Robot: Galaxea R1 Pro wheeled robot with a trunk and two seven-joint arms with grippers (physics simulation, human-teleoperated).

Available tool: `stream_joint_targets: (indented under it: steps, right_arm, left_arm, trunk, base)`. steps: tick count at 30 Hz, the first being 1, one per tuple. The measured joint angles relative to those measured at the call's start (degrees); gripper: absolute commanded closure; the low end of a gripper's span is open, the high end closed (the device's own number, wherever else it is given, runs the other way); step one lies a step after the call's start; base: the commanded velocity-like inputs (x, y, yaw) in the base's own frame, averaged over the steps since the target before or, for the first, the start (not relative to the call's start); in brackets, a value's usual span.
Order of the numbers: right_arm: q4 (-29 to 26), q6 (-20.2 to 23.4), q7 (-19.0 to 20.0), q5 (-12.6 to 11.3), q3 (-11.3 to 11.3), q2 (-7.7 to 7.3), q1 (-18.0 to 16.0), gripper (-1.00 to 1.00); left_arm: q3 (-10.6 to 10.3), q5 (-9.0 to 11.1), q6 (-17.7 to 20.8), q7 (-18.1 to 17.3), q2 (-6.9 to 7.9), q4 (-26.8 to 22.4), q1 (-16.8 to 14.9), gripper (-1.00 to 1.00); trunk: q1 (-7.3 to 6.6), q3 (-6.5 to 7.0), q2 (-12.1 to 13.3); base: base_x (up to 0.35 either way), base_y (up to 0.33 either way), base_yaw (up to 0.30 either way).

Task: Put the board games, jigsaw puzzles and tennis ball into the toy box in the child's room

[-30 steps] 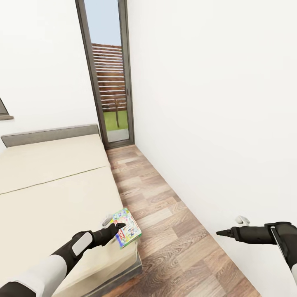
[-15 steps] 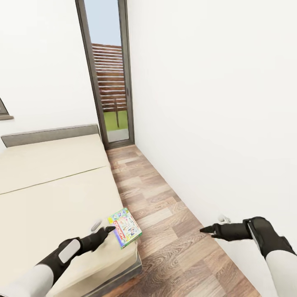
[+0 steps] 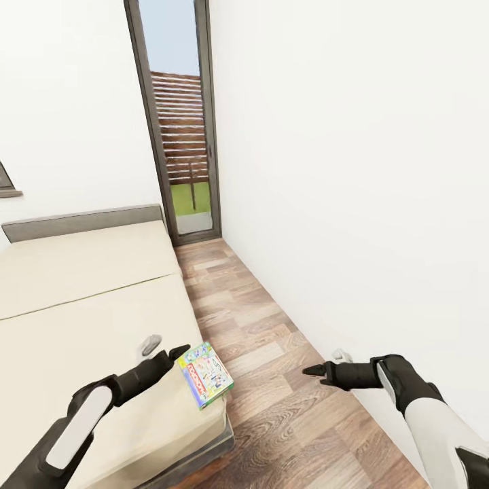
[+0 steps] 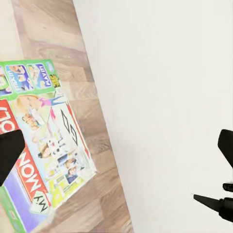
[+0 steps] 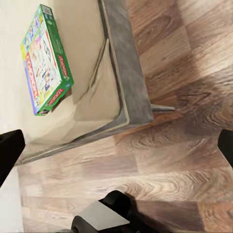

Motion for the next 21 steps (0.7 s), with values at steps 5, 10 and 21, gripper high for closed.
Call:
stream_joint_targets:
  steps: [5, 10, 21]
  right_arm:
    - [1.2, -0.3, -0.2, -8.2, -0.1, 1.91, 0.1, -1.00]
    - [2.6, -0.3, 2.2, -14.2, 0.4, 3.49, 0.7, -1.00]
    - [2.7, -0.4, 3.7, -15.5, 0.8, 4.48, 0.8, -1.00]
  left_arm:
    - [0.0, 4.1, 1.6, 20.2, -1.64, -14.6, 3.2, -1.00]
    - [0.3, 14.8, 5.4, 40.6, -4.45, -19.0, 1.1, -1.00]
    - [-0.5, 17.8, 9.7, 39.5, -6.90, -19.8, -0.5, -1.00]
  trunk:
    - [0.00, 0.00, 0.0]
    - [0.44, -0.35, -0.8]
    - [2.85, -2.33, -5.2]
  base:
    - [0.000, 0.000, 0.000]
    - [0.000, 0.000, 0.000]
    - [0.000, 0.000, 0.000]
